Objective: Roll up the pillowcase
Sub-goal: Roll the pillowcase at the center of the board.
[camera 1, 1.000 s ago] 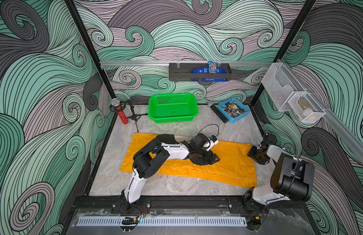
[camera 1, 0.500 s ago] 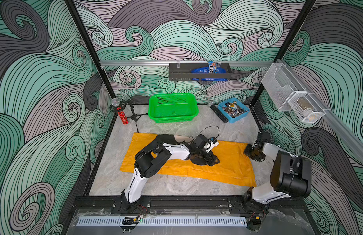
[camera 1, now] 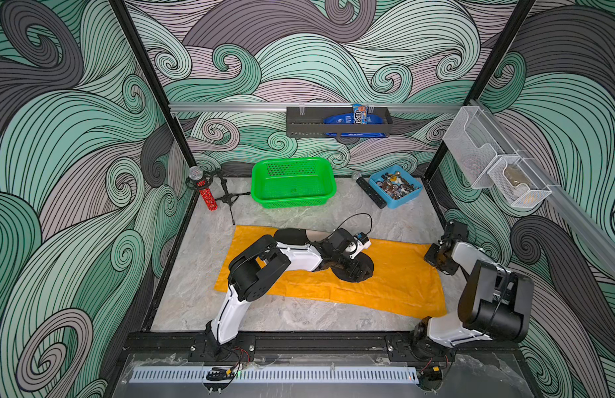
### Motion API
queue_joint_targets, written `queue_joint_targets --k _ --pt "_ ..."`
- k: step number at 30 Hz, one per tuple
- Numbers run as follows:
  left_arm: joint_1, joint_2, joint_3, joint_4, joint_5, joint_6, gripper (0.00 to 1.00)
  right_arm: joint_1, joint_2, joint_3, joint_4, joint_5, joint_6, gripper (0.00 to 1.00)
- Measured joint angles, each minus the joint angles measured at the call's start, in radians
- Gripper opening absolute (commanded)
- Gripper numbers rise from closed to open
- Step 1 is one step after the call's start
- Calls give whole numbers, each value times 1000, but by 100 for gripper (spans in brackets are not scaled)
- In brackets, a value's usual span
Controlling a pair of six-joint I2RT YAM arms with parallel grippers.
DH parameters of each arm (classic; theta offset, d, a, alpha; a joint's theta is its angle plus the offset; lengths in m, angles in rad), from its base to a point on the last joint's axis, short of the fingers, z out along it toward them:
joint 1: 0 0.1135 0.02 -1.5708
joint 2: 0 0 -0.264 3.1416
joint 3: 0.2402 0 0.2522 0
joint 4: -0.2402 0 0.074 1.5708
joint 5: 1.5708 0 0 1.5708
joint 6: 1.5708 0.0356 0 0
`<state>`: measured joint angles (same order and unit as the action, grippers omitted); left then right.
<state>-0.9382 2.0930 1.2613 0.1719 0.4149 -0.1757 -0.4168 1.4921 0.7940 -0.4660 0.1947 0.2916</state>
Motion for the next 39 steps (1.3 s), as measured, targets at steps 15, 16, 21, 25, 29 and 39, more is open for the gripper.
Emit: queue_joint_targets --k 15,16,21,25,29,39 --pt "0 0 50 -32 0 0 96 198 -63 13 -110 59 105 0" --pt "0 0 52 -35 0 0 95 219 -64 13 -117 64 119 0" --pt "2 0 53 -50 0 2 95 317 -61 26 -147 80 185 1" --pt "7 -3 53 -59 0 3 96 388 -27 45 -154 84 232 6" --pt "13 -10 53 -63 0 3 95 448 5 47 -160 84 274 7" --pt "20 -38 50 -66 0 3 95 566 91 88 -182 100 322 15"
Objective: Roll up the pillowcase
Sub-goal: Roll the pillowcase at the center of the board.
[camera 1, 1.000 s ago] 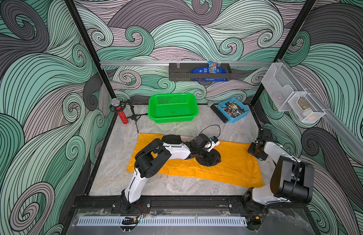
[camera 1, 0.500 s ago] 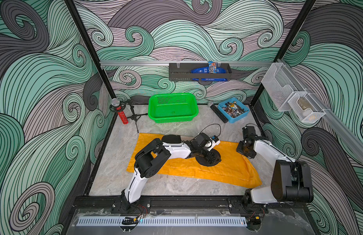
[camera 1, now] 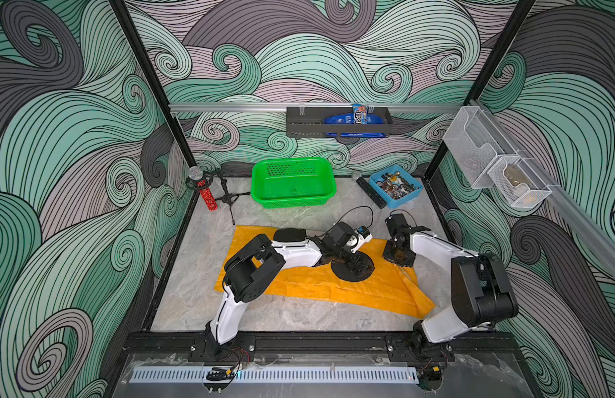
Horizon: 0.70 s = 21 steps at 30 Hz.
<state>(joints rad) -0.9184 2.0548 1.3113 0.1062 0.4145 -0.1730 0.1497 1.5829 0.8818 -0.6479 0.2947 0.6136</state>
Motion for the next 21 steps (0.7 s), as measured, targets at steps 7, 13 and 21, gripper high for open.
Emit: queue_joint_targets --k 7,13,21 --pt "1 -11 -28 0 0 -1 95 24 68 43 -11 12 -2 25" --pt "1 -11 -32 0 0 -4 95 24 116 125 -15 11 -4 21" --pt "1 -29 -52 1 0 -21 95 24 123 159 -13 2 -18 41"
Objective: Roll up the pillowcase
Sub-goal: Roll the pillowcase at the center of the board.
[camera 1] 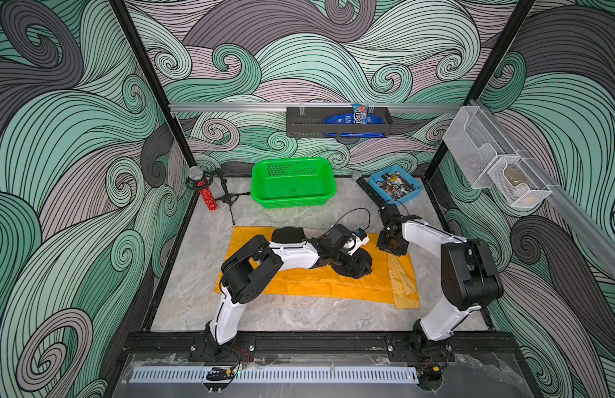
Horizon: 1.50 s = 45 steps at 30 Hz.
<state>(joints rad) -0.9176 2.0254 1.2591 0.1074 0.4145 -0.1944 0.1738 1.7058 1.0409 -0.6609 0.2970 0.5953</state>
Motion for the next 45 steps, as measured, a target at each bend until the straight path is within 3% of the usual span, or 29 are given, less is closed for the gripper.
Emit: queue_joint_targets --k 8,13,22,31,45 --pt "5 -1 1 4 3 -25 95 -11 -26 21 -3 -90 -30 56" --pt "19 -1 18 4 17 -45 94 -35 -74 55 -1 -177 -47 59" --pt "53 17 117 24 66 -127 91 -124 -355 -21 -99 -194 -74 59" --pt "59 183 338 74 122 -240 85 -151 -505 -270 -234 -192 -59 56" --pt "24 402 594 53 140 -351 76 -156 -530 -276 -292 -182 95 64"
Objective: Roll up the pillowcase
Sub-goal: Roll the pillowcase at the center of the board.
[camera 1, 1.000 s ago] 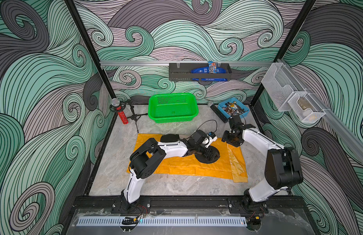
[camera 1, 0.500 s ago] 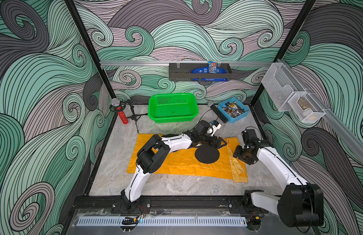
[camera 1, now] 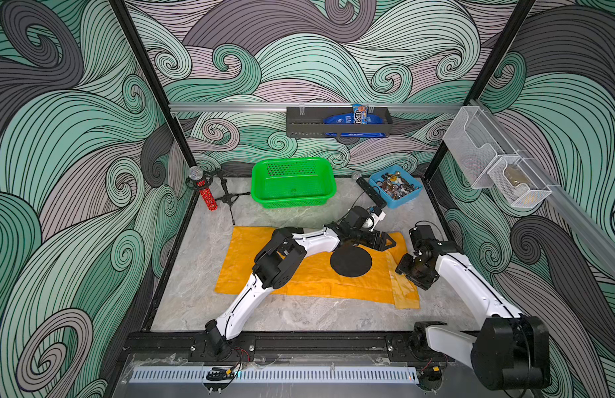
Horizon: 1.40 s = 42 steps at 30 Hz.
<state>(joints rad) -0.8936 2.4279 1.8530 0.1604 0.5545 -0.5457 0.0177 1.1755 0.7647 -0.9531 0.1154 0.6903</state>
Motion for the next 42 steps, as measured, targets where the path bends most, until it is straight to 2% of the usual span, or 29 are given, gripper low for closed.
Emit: queue_joint_targets --k 5,10,17,28,34,38,42 --pt "-6 50 68 -36 -20 -3 73 5 -11 -40 -5 14 82 67" --pt "-6 79 79 -57 -29 -6 68 17 -27 -104 -9 18 154 64" --pt "-6 124 145 -60 -29 -19 62 21 -45 -170 61 3 186 59" --pt "-3 142 168 -46 -19 -41 51 23 -55 -184 146 -23 152 39" --pt "2 195 222 -33 -2 -53 39 39 -64 -186 174 -41 126 25" --pt "3 206 227 -31 8 -58 32 68 -75 -187 181 -55 106 11" --pt "8 208 236 -25 19 -62 25 96 -79 -198 183 -73 97 1"
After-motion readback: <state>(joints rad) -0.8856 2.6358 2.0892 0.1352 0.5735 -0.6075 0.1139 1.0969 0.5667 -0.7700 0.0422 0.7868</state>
